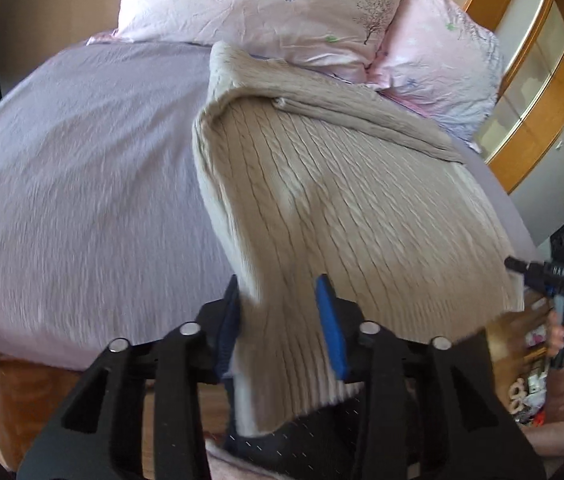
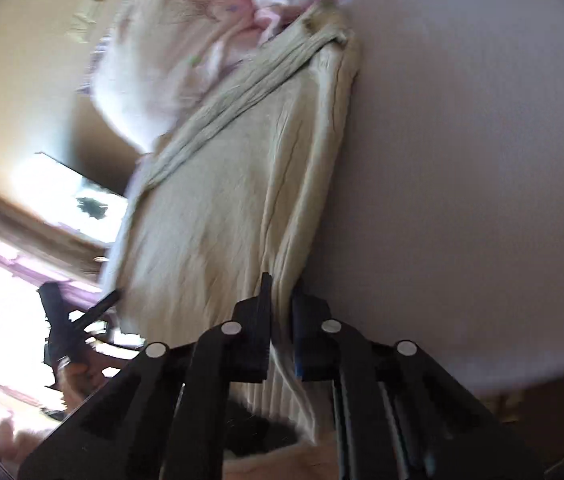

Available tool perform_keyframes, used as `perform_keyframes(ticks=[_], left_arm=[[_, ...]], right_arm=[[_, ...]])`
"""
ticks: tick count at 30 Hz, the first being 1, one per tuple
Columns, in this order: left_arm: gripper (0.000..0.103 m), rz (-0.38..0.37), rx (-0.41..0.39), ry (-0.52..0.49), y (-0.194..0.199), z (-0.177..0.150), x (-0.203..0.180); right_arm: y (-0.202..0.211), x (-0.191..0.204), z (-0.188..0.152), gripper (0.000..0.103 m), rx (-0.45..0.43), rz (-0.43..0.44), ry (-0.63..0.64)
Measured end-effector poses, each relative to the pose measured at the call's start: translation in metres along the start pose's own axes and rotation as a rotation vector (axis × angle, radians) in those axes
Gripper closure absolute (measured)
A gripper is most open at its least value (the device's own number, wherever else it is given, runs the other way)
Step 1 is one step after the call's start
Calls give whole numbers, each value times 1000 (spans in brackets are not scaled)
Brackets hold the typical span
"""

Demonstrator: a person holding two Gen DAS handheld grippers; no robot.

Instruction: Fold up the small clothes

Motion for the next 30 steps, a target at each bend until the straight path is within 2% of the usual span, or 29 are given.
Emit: perform_keyframes(ticks=[2, 4, 6, 8, 10, 14, 17, 18, 20, 21, 22, 25, 27, 30], left_arm=[[75, -28, 12, 19, 5, -8, -2], [81, -47, 31, 28, 7, -14, -4], [92, -43, 46, 30, 5, -17, -6], [95, -63, 47, 48, 6, -13, -5], [96, -123, 19, 96, 12, 7, -1], [96, -155, -80, 150, 24, 73, 14], [96, -130, -131, 189, 10, 139, 26], [96, -97, -146, 196, -3, 166, 31], [96, -40, -146, 191, -26, 200, 36], [96, 4, -139, 189, -46, 221, 40], [96, 35, -115, 181, -65, 237, 41], [96, 108, -63, 160, -109, 265, 45], [96, 124, -51, 163, -131, 279, 48], [95, 142, -23, 199, -155, 287, 65]], right_arm=[[3, 6, -19, 95, 35, 77, 6], [5, 9, -25, 95, 51, 85, 23], [7, 11, -25, 96, 55, 83, 42], [10, 14, -16, 97, 19, 90, 41], [18, 21, 5, 97, -45, 130, 25], [35, 35, 70, 97, -203, 241, -27], [34, 39, 136, 97, -316, 281, -95], [30, 37, 160, 97, -348, 286, -122], [14, 29, 198, 97, -389, 275, -159], [-1, 23, 222, 97, -405, 250, -186], [-8, 11, 231, 97, -404, 233, -207], [-53, -17, 266, 97, -366, 151, -294], [-71, -28, 279, 97, -358, 137, -322], [-81, -43, 303, 96, -392, 115, -358]])
Point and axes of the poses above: each gripper's, at about its wrist camera, not at the fingertips, and y roughly against the way its jaws point, x to its left, z to its top, the point moved 7 cm from there along -y, roughly the way its jaws point
